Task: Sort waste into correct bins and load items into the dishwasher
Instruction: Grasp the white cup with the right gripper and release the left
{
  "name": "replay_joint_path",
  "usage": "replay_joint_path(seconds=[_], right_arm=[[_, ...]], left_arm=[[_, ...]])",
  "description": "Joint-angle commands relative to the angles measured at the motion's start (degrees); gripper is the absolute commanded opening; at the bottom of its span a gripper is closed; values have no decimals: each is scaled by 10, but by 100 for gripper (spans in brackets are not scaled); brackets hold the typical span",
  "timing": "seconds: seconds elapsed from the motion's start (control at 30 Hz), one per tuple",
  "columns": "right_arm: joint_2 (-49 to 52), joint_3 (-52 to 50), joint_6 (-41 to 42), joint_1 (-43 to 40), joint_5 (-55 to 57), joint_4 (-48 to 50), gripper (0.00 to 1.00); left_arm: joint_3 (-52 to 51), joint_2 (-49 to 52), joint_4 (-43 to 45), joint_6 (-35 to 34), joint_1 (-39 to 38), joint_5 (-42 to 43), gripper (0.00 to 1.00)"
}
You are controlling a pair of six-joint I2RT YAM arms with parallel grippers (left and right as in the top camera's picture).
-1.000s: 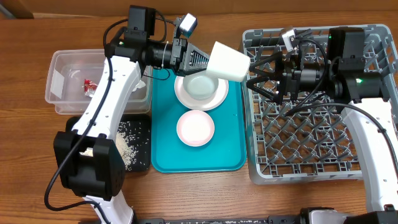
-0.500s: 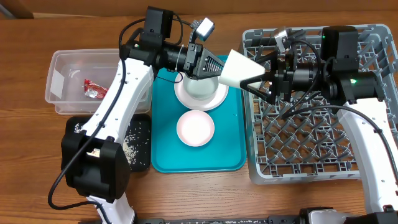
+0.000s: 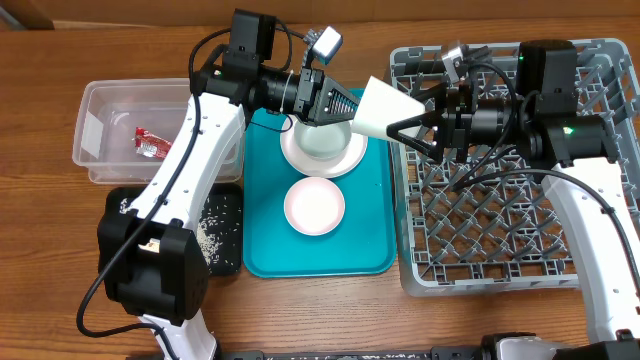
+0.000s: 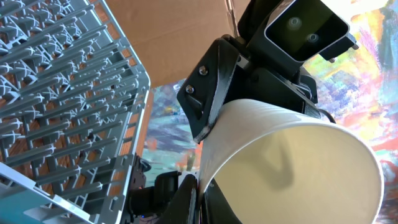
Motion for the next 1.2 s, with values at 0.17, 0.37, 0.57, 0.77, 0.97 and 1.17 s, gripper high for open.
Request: replay_joint_path(seconds=[0.17, 0.37, 0.57, 0.77, 0.97, 1.17], right_arm=[[2, 12, -7, 2, 6, 25, 59], [2, 12, 2, 2, 27, 35, 59], [2, 12, 2, 2, 27, 35, 56], [2, 12, 2, 2, 27, 35, 53], [2, 12, 2, 2, 33, 31, 53], [2, 12, 23, 2, 85, 24, 53]], left_arm=[[9, -9, -7, 10, -8, 11, 5], [9, -9, -24, 19, -10, 10, 5], [9, -9, -31, 19, -10, 0, 9], [9, -10, -30, 26, -10, -17, 16], [9, -10, -30, 31, 0, -129, 24], [9, -10, -32, 31, 21, -195, 28]])
